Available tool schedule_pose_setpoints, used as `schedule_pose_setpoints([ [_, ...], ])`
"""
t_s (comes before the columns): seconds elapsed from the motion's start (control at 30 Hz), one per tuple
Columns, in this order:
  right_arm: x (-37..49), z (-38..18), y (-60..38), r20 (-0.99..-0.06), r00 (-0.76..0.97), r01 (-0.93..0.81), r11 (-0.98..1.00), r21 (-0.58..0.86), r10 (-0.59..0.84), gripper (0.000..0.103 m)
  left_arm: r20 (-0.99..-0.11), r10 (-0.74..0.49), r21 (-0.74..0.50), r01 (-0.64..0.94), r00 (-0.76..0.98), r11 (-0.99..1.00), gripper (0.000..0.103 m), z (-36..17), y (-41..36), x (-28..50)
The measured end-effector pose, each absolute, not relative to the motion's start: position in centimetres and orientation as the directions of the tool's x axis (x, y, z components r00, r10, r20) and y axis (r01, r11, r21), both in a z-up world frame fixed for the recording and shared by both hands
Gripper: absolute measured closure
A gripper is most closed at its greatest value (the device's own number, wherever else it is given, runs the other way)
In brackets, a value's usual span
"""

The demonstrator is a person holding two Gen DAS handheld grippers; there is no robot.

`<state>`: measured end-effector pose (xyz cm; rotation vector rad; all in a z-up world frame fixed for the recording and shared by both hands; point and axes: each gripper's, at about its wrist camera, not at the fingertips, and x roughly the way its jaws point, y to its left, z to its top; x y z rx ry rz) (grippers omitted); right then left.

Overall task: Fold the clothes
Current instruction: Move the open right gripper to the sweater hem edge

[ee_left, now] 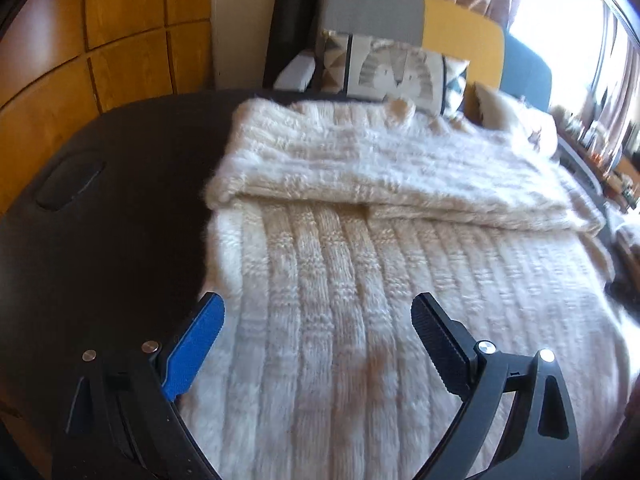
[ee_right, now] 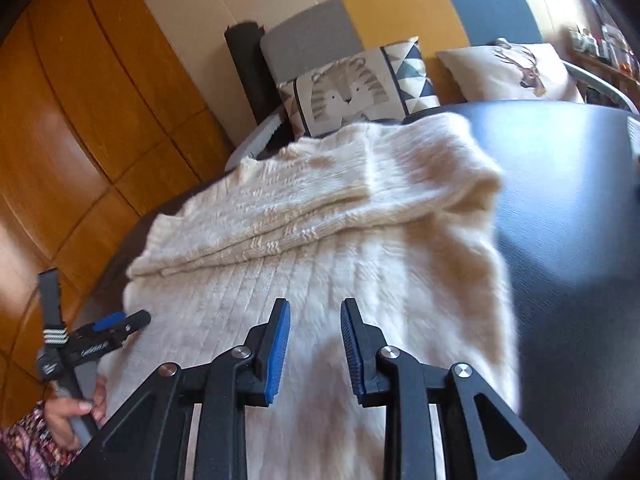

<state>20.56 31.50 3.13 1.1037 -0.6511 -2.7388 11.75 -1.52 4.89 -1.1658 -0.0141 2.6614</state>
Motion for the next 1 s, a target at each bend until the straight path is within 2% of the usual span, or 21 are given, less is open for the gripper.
schedule_pose_setpoints([
  [0.1, 23.7, 3.0, 33.3, -0.639, -0.716, -0.066, -0.884, 0.463, -0.281, 0.076, -0.691, 0.246, -0.099, -0.249, -0.680, -0.964, 0.006, 5.8, -2.9, 14.0],
  [0.2, 26.8, 2.7, 35.0, -0.648, -0.704, -0.087, -0.870, 0.486, -0.292, 0.075, -0.719, 0.208, -0.040, -0.260, -0.664, -0.965, 0.006, 4.8, -3.9, 15.9],
  [0.33, 29.5, 2.7, 36.6, -0.648, -0.697, -0.120, -0.841, 0.528, -0.307, 0.075, -0.725, 0.213, -0.061, -0.247, -0.655, -0.967, 0.006, 3.6, -6.2, 18.3],
  [0.47, 31.4, 3.6, 37.3, -0.670, -0.694, -0.141, -0.862, 0.486, -0.264, 0.074, -0.744, 0.256, -0.112, -0.263, -0.617, -0.958, 0.006, 3.8, -8.1, 18.8],
  [0.63, 33.3, 2.4, 37.7, -0.686, -0.645, -0.117, -0.844, 0.524, -0.336, 0.074, -0.756, 0.323, -0.134, -0.349, -0.569, -0.927, 0.006, 3.8, -8.8, 19.9],
  [0.87, 34.9, 0.5, 37.5, -0.599, -0.608, -0.047, -0.730, 0.682, -0.520, 0.071, -0.746, 0.440, -0.199, -0.463, -0.499, -0.863, 0.006, 3.4, -9.0, 23.0],
  [1.0, 35.1, 0.2, 37.0, -0.570, -0.608, -0.006, -0.715, 0.699, -0.552, 0.069, -0.730, 0.479, -0.237, -0.477, -0.488, -0.846, 0.005, 3.4, -8.8, 23.9],
])
